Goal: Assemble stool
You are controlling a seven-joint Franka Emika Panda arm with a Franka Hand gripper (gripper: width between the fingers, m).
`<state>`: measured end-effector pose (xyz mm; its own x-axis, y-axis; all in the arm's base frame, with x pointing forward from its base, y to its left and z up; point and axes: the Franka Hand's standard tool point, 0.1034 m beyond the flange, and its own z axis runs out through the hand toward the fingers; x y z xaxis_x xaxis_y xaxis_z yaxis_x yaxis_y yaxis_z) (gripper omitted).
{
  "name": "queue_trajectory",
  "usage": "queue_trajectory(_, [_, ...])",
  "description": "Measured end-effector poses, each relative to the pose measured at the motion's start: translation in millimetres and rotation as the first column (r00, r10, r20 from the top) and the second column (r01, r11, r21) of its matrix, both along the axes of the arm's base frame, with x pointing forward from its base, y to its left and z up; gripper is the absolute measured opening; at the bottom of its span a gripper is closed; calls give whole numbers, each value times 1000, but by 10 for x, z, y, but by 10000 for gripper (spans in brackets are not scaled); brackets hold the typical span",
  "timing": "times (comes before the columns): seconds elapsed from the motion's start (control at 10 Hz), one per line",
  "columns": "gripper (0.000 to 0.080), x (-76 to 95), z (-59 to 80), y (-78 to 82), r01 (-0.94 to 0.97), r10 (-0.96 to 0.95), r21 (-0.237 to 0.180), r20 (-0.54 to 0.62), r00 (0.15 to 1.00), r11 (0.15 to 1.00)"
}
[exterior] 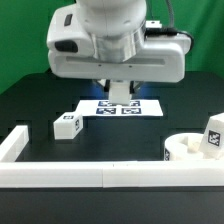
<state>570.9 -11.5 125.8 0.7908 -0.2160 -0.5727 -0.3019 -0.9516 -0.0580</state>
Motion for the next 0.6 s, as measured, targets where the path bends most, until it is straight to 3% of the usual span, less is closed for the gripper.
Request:
queue_trajectory(0.1, [324, 197, 208, 62, 84, -87, 45, 89, 992, 996])
queue_trajectory(0.2, [324, 331, 399, 74, 138, -144, 45, 183, 972, 989])
queue_trajectory(0.3, [324, 363, 501, 85, 154, -156, 27, 250, 956, 988])
queue_trajectory(0.4, [324, 469, 534, 70, 136, -117, -22, 385, 915, 990])
queue_trajectory(0.6, [324, 388, 474, 65, 133, -96, -46, 464, 881, 990])
